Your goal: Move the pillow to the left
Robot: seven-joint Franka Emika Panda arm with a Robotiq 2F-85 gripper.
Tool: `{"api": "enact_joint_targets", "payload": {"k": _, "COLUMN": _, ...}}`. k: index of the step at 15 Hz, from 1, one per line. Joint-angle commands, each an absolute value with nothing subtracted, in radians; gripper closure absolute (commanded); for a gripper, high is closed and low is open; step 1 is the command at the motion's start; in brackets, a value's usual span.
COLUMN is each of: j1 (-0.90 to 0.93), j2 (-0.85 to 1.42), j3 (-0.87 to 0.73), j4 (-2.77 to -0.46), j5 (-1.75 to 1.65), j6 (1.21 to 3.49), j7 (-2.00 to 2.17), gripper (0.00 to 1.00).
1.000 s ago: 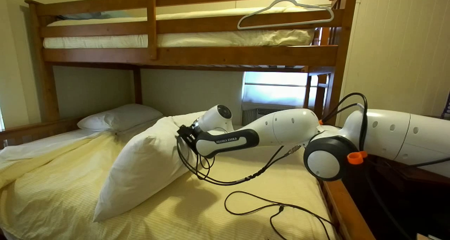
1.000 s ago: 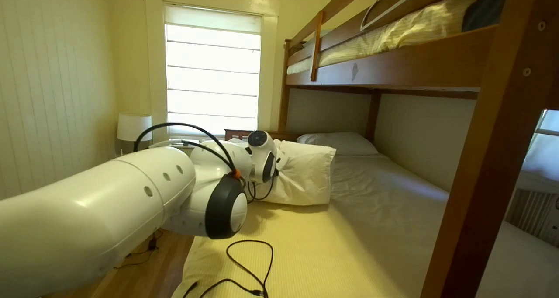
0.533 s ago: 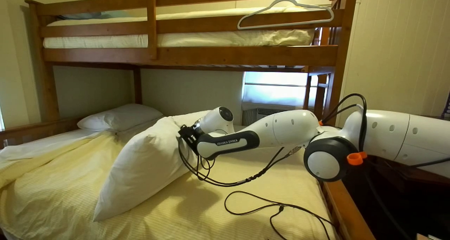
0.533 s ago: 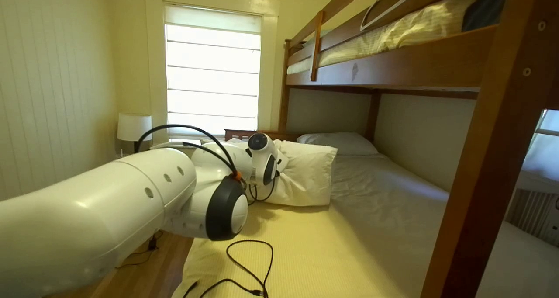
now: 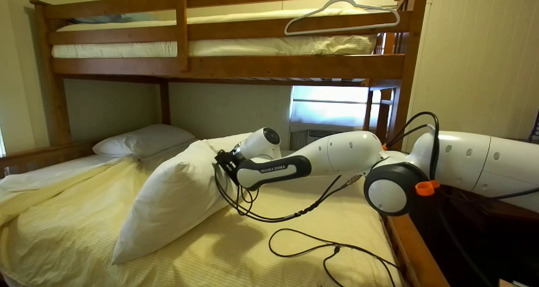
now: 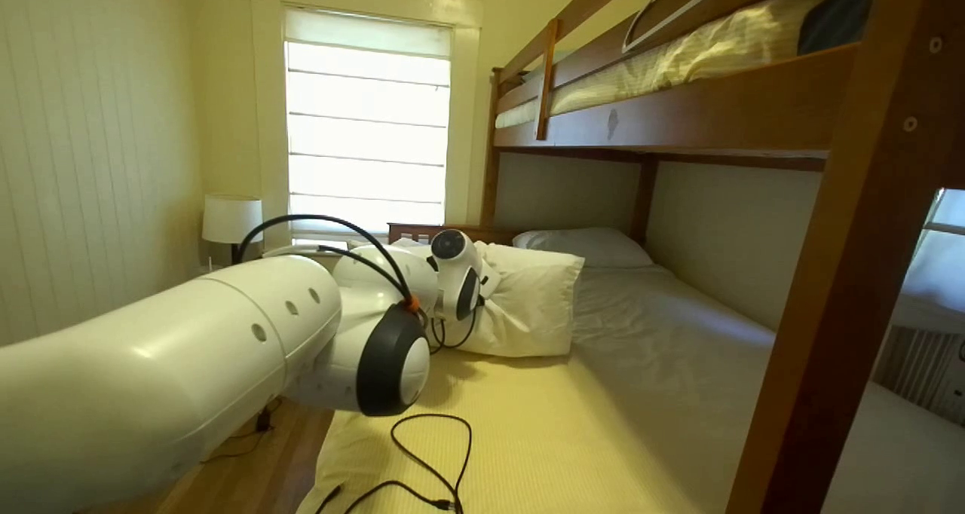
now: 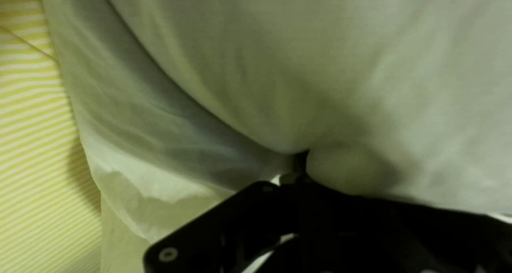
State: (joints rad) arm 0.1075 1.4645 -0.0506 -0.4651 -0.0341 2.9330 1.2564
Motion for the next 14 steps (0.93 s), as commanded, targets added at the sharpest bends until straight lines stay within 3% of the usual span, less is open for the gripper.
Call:
{"api": "enact_joint_targets", "payload": {"k": 1, "j1": 0.102, "j2": 1.484, "j3": -0.024, "j4": -0.364, "j5": 0.032, "j6": 2.813, "j7": 1.214, "gripper": 0.72}}
{"api": "enact_joint_targets", "payload": {"k": 3, "j1": 0.103, "j2": 1.402, "j3": -0.002, "j4": -0.460, "j5": 0.055, "j6": 2.767, "j7": 1.203, "gripper": 0.60}}
{"api": "enact_joint_targets", "payload": {"k": 11, "j1": 0.115, "j2": 1.235, "j3": -0.012, "j4": -0.470, "j5": 0.049, "j6": 2.328, "j7": 1.224, "gripper": 0.06}}
{"api": "enact_joint_targets", "payload": {"k": 14, "j1": 0.130, "j2": 1.167, "j3": -0.035, "j4": -0.477, "j5": 0.024, "j6": 2.164, "j7": 1.235, "gripper": 0.00}}
